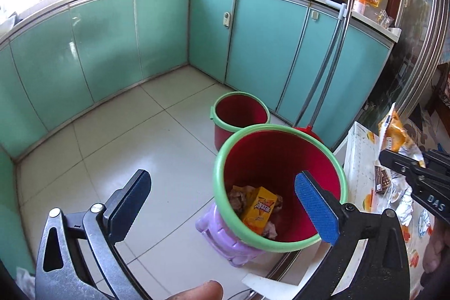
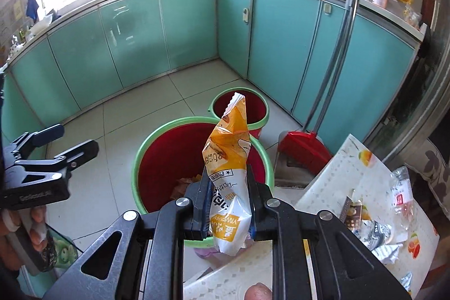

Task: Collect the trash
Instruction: 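Drop the carton and orange wrapper into the red bin with both grippers, then move both grippers back over the table toward the remaining trash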

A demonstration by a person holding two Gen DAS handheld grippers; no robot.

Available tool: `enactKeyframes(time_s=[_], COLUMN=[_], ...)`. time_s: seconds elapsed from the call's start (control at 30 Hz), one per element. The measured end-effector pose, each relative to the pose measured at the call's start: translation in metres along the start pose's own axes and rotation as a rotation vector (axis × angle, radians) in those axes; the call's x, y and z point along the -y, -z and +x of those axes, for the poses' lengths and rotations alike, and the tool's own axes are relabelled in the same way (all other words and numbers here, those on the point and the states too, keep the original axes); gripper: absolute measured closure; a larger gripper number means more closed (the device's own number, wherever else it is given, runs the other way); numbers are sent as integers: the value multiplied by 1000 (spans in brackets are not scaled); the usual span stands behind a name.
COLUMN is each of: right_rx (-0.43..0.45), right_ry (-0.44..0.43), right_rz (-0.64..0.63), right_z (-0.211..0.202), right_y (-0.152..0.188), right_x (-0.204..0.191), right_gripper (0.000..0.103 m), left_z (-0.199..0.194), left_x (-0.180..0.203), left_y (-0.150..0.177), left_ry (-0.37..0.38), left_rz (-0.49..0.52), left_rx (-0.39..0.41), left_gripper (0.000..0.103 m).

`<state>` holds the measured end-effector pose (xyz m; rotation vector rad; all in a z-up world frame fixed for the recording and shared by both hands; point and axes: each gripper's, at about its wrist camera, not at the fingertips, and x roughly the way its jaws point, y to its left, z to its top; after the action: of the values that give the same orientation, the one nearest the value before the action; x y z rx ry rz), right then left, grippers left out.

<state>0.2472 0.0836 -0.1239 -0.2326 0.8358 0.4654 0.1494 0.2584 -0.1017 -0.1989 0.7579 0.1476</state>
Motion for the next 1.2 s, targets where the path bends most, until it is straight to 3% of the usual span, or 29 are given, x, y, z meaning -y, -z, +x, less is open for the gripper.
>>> enactKeyframes(time_s=[0.2,0.3,0.4,0.47,0.5,0.83,1.2], right_rx=[-40,-64,-76,-76,-72,-23,22], right_ry=[1,9,19,13,11,50,171], right_rz=[-16,-14,-10,0,4,27,134], right_z=[49,68,80,81,81,47,-48], right_y=[-12,-12,-14,-16,-16,-11,50], right_x=[-20,-23,-23,-19,-19,-1,95], right_gripper=[86,81,64,31,29,27,22], left_z=[-21,-25,-27,-28,-28,-30,-34], left_x=[-34,-41,-47,-49,-50,-16,86], left_y=[-1,-1,0,1,1,-4,-5], left_ry=[-21,-29,-32,-37,-37,14,133], left_rz=[-61,-70,-77,-77,-78,-28,115], left_rx=[34,42,45,48,48,57,42], left_gripper=[1,1,1,1,1,1,0])
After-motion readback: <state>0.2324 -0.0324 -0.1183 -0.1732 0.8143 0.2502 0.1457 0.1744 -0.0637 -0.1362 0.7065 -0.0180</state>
